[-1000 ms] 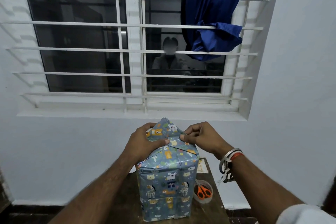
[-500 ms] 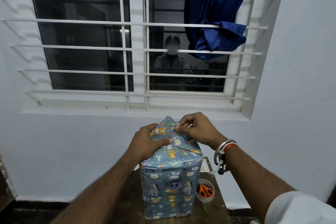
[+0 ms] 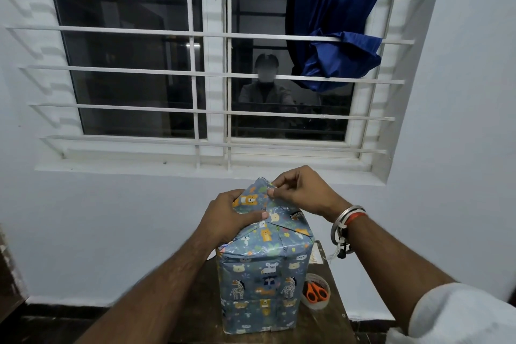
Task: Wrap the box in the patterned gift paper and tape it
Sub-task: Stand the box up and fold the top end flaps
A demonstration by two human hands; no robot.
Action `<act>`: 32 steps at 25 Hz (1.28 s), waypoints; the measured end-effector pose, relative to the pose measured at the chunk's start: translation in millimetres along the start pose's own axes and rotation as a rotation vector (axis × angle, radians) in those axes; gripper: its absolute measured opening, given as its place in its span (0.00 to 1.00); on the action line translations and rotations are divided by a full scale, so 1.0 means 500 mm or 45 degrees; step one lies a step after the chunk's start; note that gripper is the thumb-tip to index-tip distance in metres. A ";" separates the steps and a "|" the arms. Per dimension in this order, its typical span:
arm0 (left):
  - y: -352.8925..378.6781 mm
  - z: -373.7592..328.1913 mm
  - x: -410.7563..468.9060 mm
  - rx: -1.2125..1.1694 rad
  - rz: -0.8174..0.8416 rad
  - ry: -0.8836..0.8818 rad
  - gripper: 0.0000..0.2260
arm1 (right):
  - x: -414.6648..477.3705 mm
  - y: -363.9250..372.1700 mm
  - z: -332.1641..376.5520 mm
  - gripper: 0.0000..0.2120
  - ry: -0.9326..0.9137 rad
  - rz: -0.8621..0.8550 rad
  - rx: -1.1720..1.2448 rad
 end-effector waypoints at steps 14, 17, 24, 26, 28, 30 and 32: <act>0.001 -0.011 -0.012 0.014 0.031 0.012 0.14 | 0.013 0.003 0.035 0.05 -0.106 0.030 -0.110; 0.000 -0.008 -0.013 0.007 0.036 0.017 0.14 | -0.007 0.039 0.026 0.07 -0.121 -0.177 -0.135; -0.003 0.005 0.002 0.038 0.031 0.030 0.10 | -0.114 0.116 0.005 0.25 -0.112 -0.316 -0.400; 0.000 0.003 0.004 0.036 0.041 0.035 0.10 | -0.116 0.112 -0.008 0.23 -0.065 -0.358 -0.301; 0.000 0.004 0.004 0.035 0.041 0.031 0.11 | -0.117 0.111 -0.008 0.22 -0.059 -0.373 -0.302; -0.001 0.005 0.006 0.043 0.038 0.023 0.11 | -0.115 0.115 -0.008 0.22 -0.069 -0.394 -0.287; -0.001 0.005 0.008 0.055 0.039 0.023 0.12 | -0.114 0.117 -0.012 0.21 -0.053 -0.410 -0.284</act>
Point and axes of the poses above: each hand's wrist, its own x-axis towards the middle knuckle, its own y-axis out of the palm, z = x × y, the point moved 1 cm from there along x, towards the middle knuckle, and after that the axes turned 6 degrees about z, right-handed, at the moved point
